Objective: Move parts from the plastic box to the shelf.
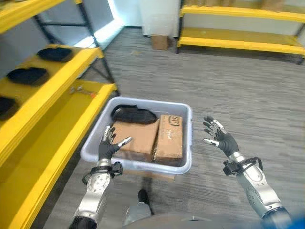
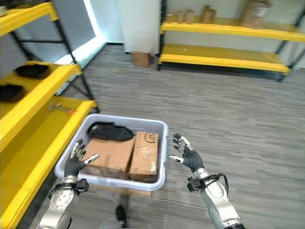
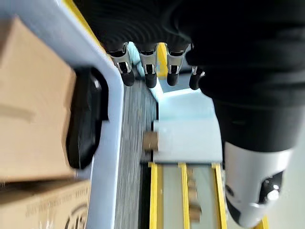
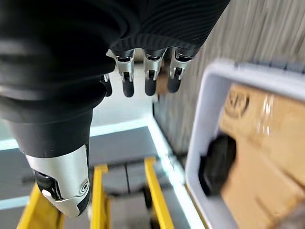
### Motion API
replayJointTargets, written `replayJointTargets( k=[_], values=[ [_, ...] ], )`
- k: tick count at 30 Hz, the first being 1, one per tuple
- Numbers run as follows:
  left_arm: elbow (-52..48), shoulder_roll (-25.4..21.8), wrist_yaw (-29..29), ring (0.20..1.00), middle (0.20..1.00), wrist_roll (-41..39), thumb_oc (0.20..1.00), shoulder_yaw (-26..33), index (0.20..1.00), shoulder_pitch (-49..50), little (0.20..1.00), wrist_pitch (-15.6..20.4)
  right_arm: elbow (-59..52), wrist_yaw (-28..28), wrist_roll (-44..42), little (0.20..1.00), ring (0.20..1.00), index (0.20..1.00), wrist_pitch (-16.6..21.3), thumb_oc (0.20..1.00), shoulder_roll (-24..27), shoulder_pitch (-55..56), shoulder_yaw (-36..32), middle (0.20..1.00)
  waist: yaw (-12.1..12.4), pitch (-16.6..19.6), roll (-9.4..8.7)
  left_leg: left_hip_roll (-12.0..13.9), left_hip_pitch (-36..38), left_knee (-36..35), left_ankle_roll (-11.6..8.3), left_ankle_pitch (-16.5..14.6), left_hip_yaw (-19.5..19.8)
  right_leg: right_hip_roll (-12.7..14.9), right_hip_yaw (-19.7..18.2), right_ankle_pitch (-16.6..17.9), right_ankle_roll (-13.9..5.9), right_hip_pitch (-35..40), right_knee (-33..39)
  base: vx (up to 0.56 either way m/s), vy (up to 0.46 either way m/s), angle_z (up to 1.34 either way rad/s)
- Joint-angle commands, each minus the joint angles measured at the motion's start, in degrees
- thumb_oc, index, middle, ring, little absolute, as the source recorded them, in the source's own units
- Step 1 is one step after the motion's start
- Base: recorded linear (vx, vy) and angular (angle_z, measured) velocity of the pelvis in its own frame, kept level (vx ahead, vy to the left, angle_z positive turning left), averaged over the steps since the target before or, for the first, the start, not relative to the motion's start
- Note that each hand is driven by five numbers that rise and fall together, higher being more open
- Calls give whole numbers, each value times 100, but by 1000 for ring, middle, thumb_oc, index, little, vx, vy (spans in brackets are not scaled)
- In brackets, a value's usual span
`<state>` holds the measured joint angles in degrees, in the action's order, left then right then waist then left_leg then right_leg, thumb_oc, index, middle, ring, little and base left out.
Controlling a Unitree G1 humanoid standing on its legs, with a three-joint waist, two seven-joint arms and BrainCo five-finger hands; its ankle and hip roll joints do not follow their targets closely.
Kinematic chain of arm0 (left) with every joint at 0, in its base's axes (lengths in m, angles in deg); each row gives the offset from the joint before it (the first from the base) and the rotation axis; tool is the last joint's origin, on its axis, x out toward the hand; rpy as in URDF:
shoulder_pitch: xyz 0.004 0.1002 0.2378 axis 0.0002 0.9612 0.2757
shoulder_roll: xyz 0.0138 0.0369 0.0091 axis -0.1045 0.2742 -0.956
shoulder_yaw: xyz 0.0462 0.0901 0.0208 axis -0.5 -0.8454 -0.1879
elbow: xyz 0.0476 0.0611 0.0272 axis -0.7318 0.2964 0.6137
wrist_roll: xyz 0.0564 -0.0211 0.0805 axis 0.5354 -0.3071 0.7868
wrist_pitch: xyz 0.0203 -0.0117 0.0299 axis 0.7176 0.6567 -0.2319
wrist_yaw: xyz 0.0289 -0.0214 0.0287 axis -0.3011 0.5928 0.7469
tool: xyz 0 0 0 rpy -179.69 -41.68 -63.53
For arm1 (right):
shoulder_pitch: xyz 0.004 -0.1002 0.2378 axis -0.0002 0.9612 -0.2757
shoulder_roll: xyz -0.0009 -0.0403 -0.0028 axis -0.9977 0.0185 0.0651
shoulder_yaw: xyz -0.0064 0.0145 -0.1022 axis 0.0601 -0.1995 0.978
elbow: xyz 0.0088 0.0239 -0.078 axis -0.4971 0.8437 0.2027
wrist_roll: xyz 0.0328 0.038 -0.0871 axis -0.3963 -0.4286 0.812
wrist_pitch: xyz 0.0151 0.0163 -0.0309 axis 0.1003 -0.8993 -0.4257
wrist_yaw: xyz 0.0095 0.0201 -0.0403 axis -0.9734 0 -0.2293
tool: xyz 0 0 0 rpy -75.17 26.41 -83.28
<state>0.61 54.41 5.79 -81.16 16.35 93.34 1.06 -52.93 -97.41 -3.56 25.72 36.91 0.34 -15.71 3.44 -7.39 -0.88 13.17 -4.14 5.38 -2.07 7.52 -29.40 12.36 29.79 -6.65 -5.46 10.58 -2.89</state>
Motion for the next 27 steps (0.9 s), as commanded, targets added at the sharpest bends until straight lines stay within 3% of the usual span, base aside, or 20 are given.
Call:
replayJointTargets(
  k=[1,3,4,5,6,7,8,9,12,13,14,18,19,22,24,26,27],
  values=[
    [-254,-212,-71,1000,1000,316,1000,428,1000,-170,1000,377,-244,53,27,1000,1000,1000,374,1000,152,-6,-159,1000,-342,-114,-83,1178,707,342,-708,177,403,46,-464,-98,109,-648,-710,41,906,-7],
    [-153,-308,-142,1000,1000,608,1000,417,1000,-276,1000,471,-197,244,-38,1000,1000,1000,397,1000,189,55,-251,1000,-463,-102,-38,1205,749,404,-655,-76,283,239,-495,-229,54,-768,-1077,45,667,30],
    [-51,-352,-47,1000,1000,618,1000,396,1000,-347,1000,454,-89,397,-127,1000,1000,1000,422,1000,156,24,-260,1000,-496,-103,-31,1054,855,362,-577,-367,161,386,-464,-192,-42,-815,-1200,21,367,44],
    [-35,-357,-42,1000,1000,615,1000,393,1000,-359,1000,459,-72,415,-148,1000,1000,1000,430,1000,148,15,-259,1000,-498,-107,-35,1025,868,359,-563,-407,147,412,-463,-186,-59,-822,-1218,41,519,32],
    [-15,-432,15,1000,1000,647,1000,399,1000,-406,1000,486,-6,449,-309,1000,1000,1000,485,1000,82,7,-286,1000,-503,-121,-10,756,900,376,-463,-714,142,568,-465,-104,-207,-830,-1278,34,326,32],
    [-13,-444,32,1000,1000,673,1000,400,1000,-412,1000,498,-1,447,-310,1000,1000,1000,491,1000,69,7,-291,1000,-503,-123,-13,718,904,377,-448,-741,143,588,-468,-91,-228,-825,-1277,46,683,26],
    [6,-546,245,1000,1000,904,1000,323,1000,-509,1000,557,20,475,-47,1000,1000,1000,568,1000,-78,25,-342,1000,-479,-144,12,355,911,308,-336,-879,143,837,-427,249,-381,-802,-1173,14,531,25],
    [16,-552,284,1000,1000,871,1000,295,1000,-532,1000,530,23,500,15,1000,1000,1000,572,1000,-104,24,-342,1000,-472,-152,9,292,914,283,-312,-890,138,898,-419,325,-407,-809,-1151,-7,673,10],
    [22,-594,185,1000,1000,809,1000,212,1000,-456,1000,666,72,535,222,1000,1000,1000,527,1000,-251,-236,-206,1000,-247,-284,48,39,1175,-147,-244,-883,-184,1459,220,1105,-571,-1059,-1061,-63,403,13],
    [-4,-620,207,1000,1000,783,1000,238,1000,-418,1000,696,47,509,268,1000,1000,1000,512,1000,-251,-273,-187,1000,-196,-298,62,-10,1205,-218,-218,-878,-270,1459,339,1088,-579,-1080,-1080,-115,493,-78],
    [-142,-658,282,1000,1000,793,1000,311,1000,-370,1000,656,-170,525,295,1000,1000,1000,354,1000,-206,-302,-147,1000,-142,-328,93,-198,1192,-362,-115,-909,-326,1150,535,925,-529,-1155,-1142,-81,336,-70],
    [-353,-672,216,1000,1000,693,1000,319,1000,-284,1000,598,-390,531,343,1000,1000,1000,264,1000,-92,-241,-131,1000,-147,-367,62,-407,1187,-487,-11,-951,-392,665,650,690,-407,-1264,-1127,-30,210,-25],
    [-425,-666,182,1000,1000,623,1000,318,1000,-243,1000,593,-421,488,376,1000,1000,1000,295,1000,-23,-195,-131,1000,-170,-394,0,-533,1173,-514,22,-980,-369,391,662,630,-376,-1282,-973,39,169,-12],
    [-473,-611,160,1000,1000,580,1000,269,1000,-174,1000,624,-428,358,332,1000,1000,1000,363,1000,73,-89,-177,1000,-261,-429,-94,-708,1193,-576,50,-1034,-302,-12,521,692,-291,-1256,-593,96,108,-30],
    [-468,-546,175,1000,1000,561,1000,168,1000,-214,1000,576,-394,323,303,1000,1000,1000,450,1000,115,11,-221,1000,-449,-422,-141,-826,1219,-641,51,-1075,-140,-247,58,877,-313,-1333,-190,152,25,-18],
    [-469,-524,224,1000,1000,623,1000,86,1000,-271,1000,552,-372,337,291,1000,1000,1000,522,1000,120,80,-259,1000,-599,-400,-141,-871,1233,-662,64,-1121,-49,-287,-306,1019,-388,-1448,-13,152,-20,5],
    [-458,-522,393,1000,1000,648,1000,-16,1000,-407,1000,461,-323,441,317,1000,1000,1000,588,1000,65,145,-297,1000,-816,-398,-118,-892,1260,-672,111,-1205,50,-207,-856,1135,-546,-1710,-45,223,-78,21]
  ],
)
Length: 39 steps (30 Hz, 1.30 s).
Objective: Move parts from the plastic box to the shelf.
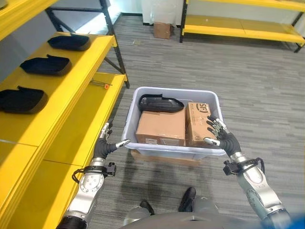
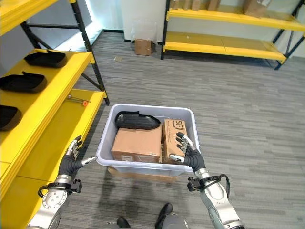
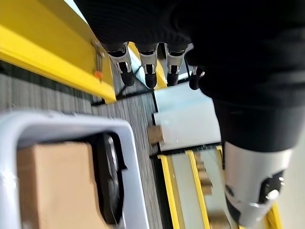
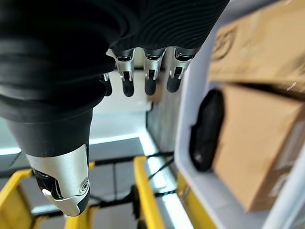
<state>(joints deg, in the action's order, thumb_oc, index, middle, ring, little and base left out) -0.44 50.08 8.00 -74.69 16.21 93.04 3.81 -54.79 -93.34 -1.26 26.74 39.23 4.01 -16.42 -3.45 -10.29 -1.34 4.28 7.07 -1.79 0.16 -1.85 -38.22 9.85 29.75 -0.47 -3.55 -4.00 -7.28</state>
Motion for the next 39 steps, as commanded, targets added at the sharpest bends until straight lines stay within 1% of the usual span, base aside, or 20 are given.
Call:
replayJointTargets(
  k=[1,6,14,15,19,20,22,23,25,26,27,28,29,30,32,33,36,37,38,39],
  values=[
    [-314,-81,298,1000,1000,81,1000,-38,1000,-418,1000,191,-103,60,70,1000,1000,1000,511,1000,-215,-165,-263,1000,-208,-102,-73,0,168,48,-108,-302,899,48,-951,536,-769,-287,378,215,-91,25],
    [-304,-130,398,1000,1000,170,1000,-215,1000,-559,1000,193,78,-26,64,1000,1000,1000,491,1000,-307,-176,-288,1000,-286,-61,-70,19,257,167,-95,-396,704,59,-851,576,-724,-194,398,191,-75,63],
    [-489,-218,444,1000,1000,6,1000,-323,1000,-585,1000,-26,60,21,407,1000,1000,1000,462,1000,-229,-244,-176,1000,-309,51,-63,77,257,447,-21,-619,417,30,-656,332,-519,73,454,166,-40,-6],
    [-490,-226,395,1000,1000,0,1000,-349,1000,-599,1000,-66,72,59,515,1000,1000,1000,505,1000,-199,-285,-141,1000,-314,58,-79,103,235,583,3,-717,332,45,-589,273,-482,96,431,117,-67,0],
    [-494,-272,328,1000,1000,23,1000,-334,1000,-579,1000,-115,26,65,570,1000,1000,1000,543,1000,-100,-341,-121,1000,-283,59,-95,62,132,1024,36,-991,322,48,-485,176,-407,127,370,159,-101,3],
    [-499,-294,292,1000,1000,-99,1000,-298,1000,-591,1000,-155,-42,27,579,1000,1000,1000,509,1000,-17,-340,-138,1000,-179,-26,-68,129,-250,1868,-144,-834,598,-94,-572,-26,-234,205,295,147,-110,3],
    [-483,-287,259,1000,1000,-80,1000,-288,1000,-618,1000,-141,-39,43,591,1000,1000,1000,498,1000,16,-356,-118,1000,-137,-75,-69,317,-443,2217,-255,-727,676,-177,-622,-182,-121,233,230,96,-67,-16],
    [-450,-258,202,1000,1000,-67,1000,-288,1000,-656,1000,-127,10,86,609,1000,1000,1000,500,1000,54,-426,-71,1000,-127,-114,-79,500,-500,2271,-285,-658,679,-213,-657,-308,-54,237,142,29,101,-29],
    [-380,-159,125,1000,1000,-220,1000,-265,1000,-680,1000,-77,23,94,620,1000,1000,1000,436,1000,83,-534,-41,1000,-158,-125,-66,752,-353,1803,-271,-584,661,-177,-648,-475,2,155,-116,25,317,-29],
    [-374,-123,41,1000,1000,-210,1000,-213,1000,-619,1000,2,-57,30,667,1000,1000,1000,385,1000,124,-501,-70,1000,-140,-111,-47,1018,-212,1223,-436,-173,877,-118,-694,-562,15,109,-273,61,405,-26],
    [-376,-115,34,1000,1000,-254,1000,-187,1000,-592,1000,2,-76,10,651,1000,1000,1000,386,1000,156,-493,-64,1000,-109,-120,-41,1249,-237,1118,-600,200,1044,-144,-771,-608,52,120,-288,59,541,-49],
    [-286,-90,-55,1000,1000,-313,1000,-150,1000,-587,1000,115,-10,11,635,1000,1000,1000,458,1000,227,-585,24,1000,-67,-172,-79,1817,-368,1053,-861,861,1421,-92,-976,-713,109,53,-411,21,480,-72],
    [-195,-59,-47,1000,1000,-387,1000,-151,1000,-672,1000,69,64,86,566,1000,1000,1000,484,1000,237,-686,86,1000,-80,-224,-69,1969,-446,1112,-900,951,1528,-39,-1062,-813,135,-52,-623,-2,701,-127],
    [-174,-19,45,1000,1000,-444,1000,-228,1000,-804,1000,31,179,223,482,1000,1000,1000,512,1000,201,-743,62,1000,-124,-285,-57,1875,-322,974,-835,493,1348,165,-1033,-915,18,-246,-1050,4,503,-107],
    [-232,14,35,1000,1000,-443,1000,-315,1000,-877,1000,-135,233,278,382,1000,1000,1000,486,1000,142,-698,-1,1000,-165,-318,-51,1792,-312,959,-816,359,1270,155,-1030,-895,-10,-219,-1056,56,294,-36],
    [-225,59,43,1000,1000,-394,1000,-398,1000,-927,1000,-258,284,295,191,1000,1000,1000,398,1000,70,-637,-61,1000,-190,-353,-52,1708,-350,1035,-800,307,1289,144,-1065,-857,-35,-176,-1039,95,219,1],
    [-206,93,63,1000,1000,-206,1000,-541,1000,-904,1000,-167,411,116,48,1000,1000,1000,391,1000,-30,-540,-224,1000,-234,-433,-99,1469,-347,1066,-660,-27,1243,255,-1162,-675,-206,-113,-940,82,187,6],
    [-206,92,56,1000,1000,-199,1000,-549,1000,-900,1000,-160,413,100,33,1000,1000,1000,387,1000,-33,-532,-234,1000,-231,-437,-102,1455,-339,1059,-651,-39,1235,264,-1168,-661,-219,-108,-931,58,144,-3],
    [-231,75,35,1000,1000,-238,1000,-572,1000,-838,1000,-147,388,7,28,1000,1000,1000,340,1000,-62,-488,-297,1000,-241,-456,-101,1387,-298,992,-626,-94,1207,304,-1178,-578,-286,-97,-872,73,173,-8],
    [-260,18,14,1000,1000,-276,1000,-571,1000,-741,1000,-102,356,-66,165,1000,1000,1000,375,1000,-75,-422,-325,1000,-232,-486,-102,1285,-248,902,-574,-138,1175,390,-1207,-461,-412,-100,-789,79,182,-9]
  ],
)
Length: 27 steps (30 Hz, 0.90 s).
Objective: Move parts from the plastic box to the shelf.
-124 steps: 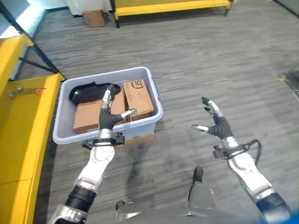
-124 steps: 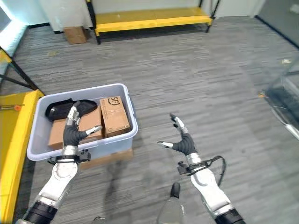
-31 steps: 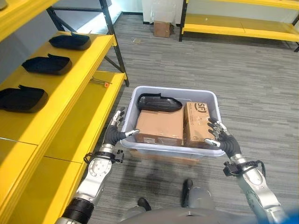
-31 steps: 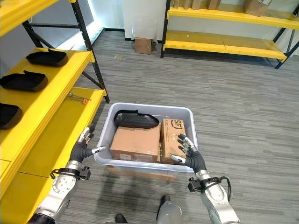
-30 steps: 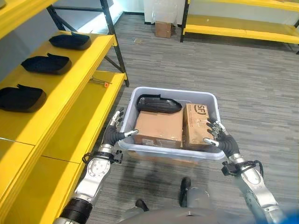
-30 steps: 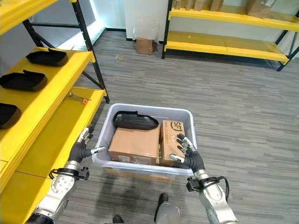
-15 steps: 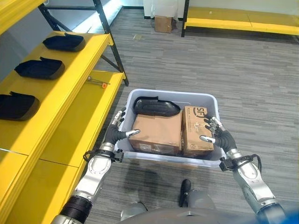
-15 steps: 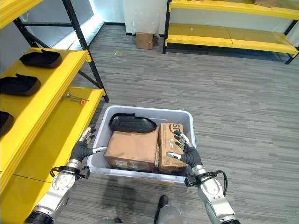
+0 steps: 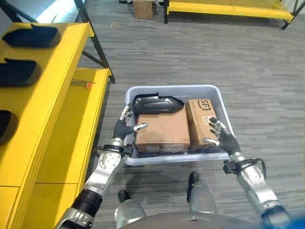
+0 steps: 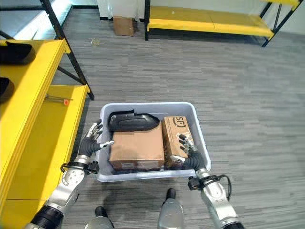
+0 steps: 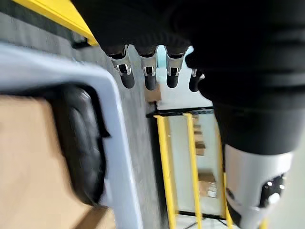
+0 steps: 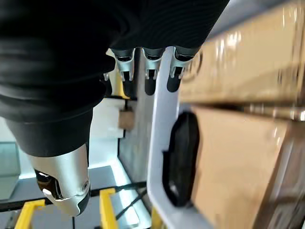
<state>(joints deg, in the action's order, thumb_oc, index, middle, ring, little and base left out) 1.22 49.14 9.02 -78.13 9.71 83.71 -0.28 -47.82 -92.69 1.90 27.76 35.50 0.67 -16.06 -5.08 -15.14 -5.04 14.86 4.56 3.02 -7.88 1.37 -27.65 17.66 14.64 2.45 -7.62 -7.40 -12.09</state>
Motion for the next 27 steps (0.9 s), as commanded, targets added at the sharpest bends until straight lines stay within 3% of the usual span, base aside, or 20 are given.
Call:
replayJointTargets(
  k=[1,5,11,18,27],
  values=[
    [-453,83,-84,1000,1000,67,1000,85,1000,227,1000,323,-375,-164,-148,1000,1000,1000,266,1000,295,-62,-365,1000,-60,-16,266,208,6,409,245,-470,108,-365,304,-726,-40,235,-288,56,129,-8],
    [-492,-23,-77,1000,1000,37,1000,112,1000,318,1000,467,-472,-229,-53,1000,1000,1000,282,1000,285,-86,-318,1000,30,-105,246,158,-68,412,293,-493,94,-270,327,-661,-140,224,-224,-2,41,0],
    [-620,-105,-89,1000,1000,-44,1000,111,1000,273,1000,408,-508,-3,572,1000,1000,1000,694,1000,372,-455,-138,1000,228,-202,234,214,-208,473,270,-448,201,-271,430,-693,-114,291,-166,11,-28,2],
    [-798,-232,121,1000,1000,-203,1000,34,1000,34,1000,225,-612,500,1614,1000,1000,1000,986,1000,985,-1716,21,1000,626,-390,266,361,-491,636,209,-305,358,-247,637,-720,23,203,-303,6,-62,9],
    [-1127,-542,304,1000,1000,-446,1000,-186,1000,-562,1000,94,-219,667,2288,1000,1000,1000,279,1000,1648,-4009,446,1000,1009,-940,458,384,-1168,922,120,-246,682,-72,725,-859,67,-377,-852,-69,-11,14]
  ],
)
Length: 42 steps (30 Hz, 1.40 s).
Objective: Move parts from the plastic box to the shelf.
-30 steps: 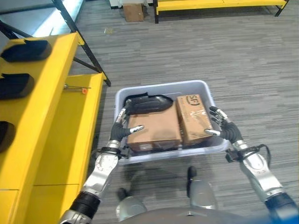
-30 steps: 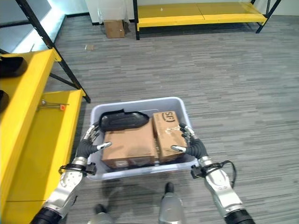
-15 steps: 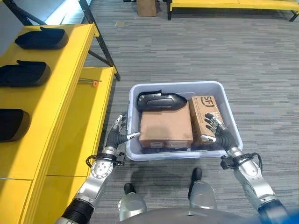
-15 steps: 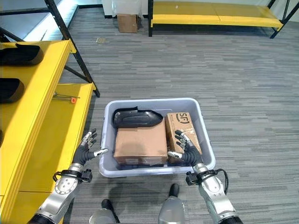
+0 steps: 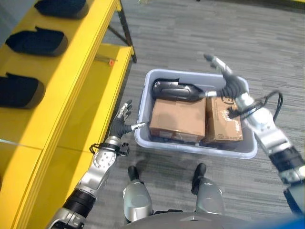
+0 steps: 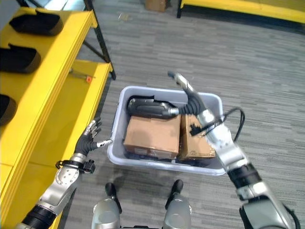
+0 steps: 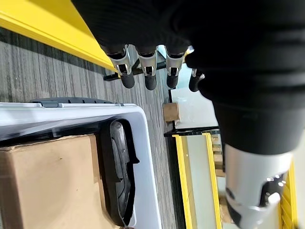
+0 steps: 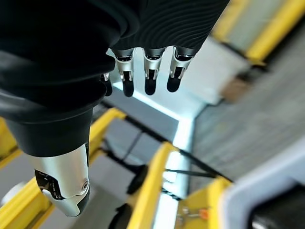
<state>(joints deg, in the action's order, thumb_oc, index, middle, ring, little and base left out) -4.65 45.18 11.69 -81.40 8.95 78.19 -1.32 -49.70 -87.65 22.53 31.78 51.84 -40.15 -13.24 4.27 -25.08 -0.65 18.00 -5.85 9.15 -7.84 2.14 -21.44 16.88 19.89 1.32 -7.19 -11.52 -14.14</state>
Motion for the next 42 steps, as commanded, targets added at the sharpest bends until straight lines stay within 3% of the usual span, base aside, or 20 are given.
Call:
replayJointTargets(
  k=[1,8,15,17,20,27,30,32,34,35,40,41,42],
  values=[
    [-553,-154,37,1000,1000,-120,1000,-123,1000,-28,1000,203,14,142,286,1000,1000,1000,-155,1000,27,10,194,1000,83,32,26,68,-164,332,118,-325,77,19,200,-758,26,-3,-689,-69,8,10],
    [-876,-277,29,1000,1000,-222,1000,-388,1000,-505,1000,397,1276,695,606,1000,1000,1000,-564,1000,326,-1243,991,1000,344,-472,208,-56,-908,603,129,-256,363,155,232,-884,80,-698,-1285,-90,-16,17],
    [-1222,-355,84,1000,1000,-362,1000,-519,1000,-735,1000,399,2326,939,749,1000,1000,1000,-842,1000,307,-1794,1344,1000,469,-472,314,-181,-1619,821,125,-361,558,270,193,-1119,62,-1415,-1785,-9,-27,11],
    [-1262,-376,48,1000,1000,-433,1000,-569,1000,-859,1000,362,2702,1292,739,1000,1000,1000,-944,1000,290,-1974,1522,1000,490,-472,339,-203,-1916,896,147,-343,609,274,174,-1143,77,-1716,-1934,-39,-28,4],
    [-1246,-361,68,1000,1000,-513,1000,-597,1000,-964,1000,297,2892,1369,748,1000,1000,1000,-1006,1000,245,-2123,1556,1000,480,-472,367,-205,-2072,949,156,-348,617,258,161,-1155,100,-1864,-1973,-30,5,8],
    [-1103,-401,109,1000,1000,-469,1000,-835,1000,-1329,1000,172,3573,2127,1400,1000,1000,1000,-1230,1000,174,-2767,1779,1000,502,-472,483,-214,-2623,1121,191,-368,616,238,191,-1165,169,-2390,-2159,-25,0,0],
    [-1066,-342,-26,1000,1000,-520,1000,-921,1000,-1407,1000,131,3692,2613,807,1000,1000,1000,-1182,1000,77,-2935,1761,1000,495,-472,559,-232,-2759,1122,210,-351,607,218,173,-1166,197,-2522,-2173,-20,46,0],
    [-1093,-254,-153,1000,1000,-533,1000,-931,1000,-1380,1000,122,3586,2917,-564,1000,1000,1000,-621,1000,-157,-2829,1234,1000,466,-472,637,-259,-2796,1090,211,-339,568,197,152,-1164,214,-2571,-2138,0,97,-2],
    [-1214,-215,-248,1000,1000,-480,1000,-872,1000,-1317,1000,51,3110,2825,-722,1000,1000,1000,-221,1000,-365,-2499,675,1000,408,-472,687,-296,-2802,1055,212,-339,537,181,120,-1176,205,-2600,-2129,12,101,-6],
    [-1224,-208,-258,1000,1000,-473,1000,-863,1000,-1308,1000,41,2995,2787,-678,1000,1000,1000,-228,1000,-394,-2432,591,1000,401,-472,691,-303,-2801,1049,212,-340,531,180,114,-1179,202,-2603,-2128,8,68,-5],
    [-1281,-65,-331,1000,1000,-304,1000,-802,1000,-1242,1000,-34,1666,2800,999,1000,1000,1000,-692,1000,-708,-1930,303,1000,299,-472,739,-359,-2760,1002,224,-350,449,164,9,-1170,176,-2632,-2093,13,40,-6],
    [-1266,-22,-363,1000,1000,-300,1000,-813,1000,-1278,1000,-49,1372,2772,1926,1000,1000,1000,-1143,1000,-738,-1996,491,1000,278,-472,757,-369,-2725,977,219,-344,411,155,-16,-1157,173,-2616,-2049,11,38,-6],
    [-1252,-19,-368,1000,1000,-313,1000,-828,1000,-1292,1000,-47,1360,2739,2227,1000,1000,1000,-1273,1000,-718,-2080,624,1000,286,-472,766,-375,-2708,967,220,-341,400,155,-21,-1154,176,-2604,-2034,10,34,-5]
  ],
)
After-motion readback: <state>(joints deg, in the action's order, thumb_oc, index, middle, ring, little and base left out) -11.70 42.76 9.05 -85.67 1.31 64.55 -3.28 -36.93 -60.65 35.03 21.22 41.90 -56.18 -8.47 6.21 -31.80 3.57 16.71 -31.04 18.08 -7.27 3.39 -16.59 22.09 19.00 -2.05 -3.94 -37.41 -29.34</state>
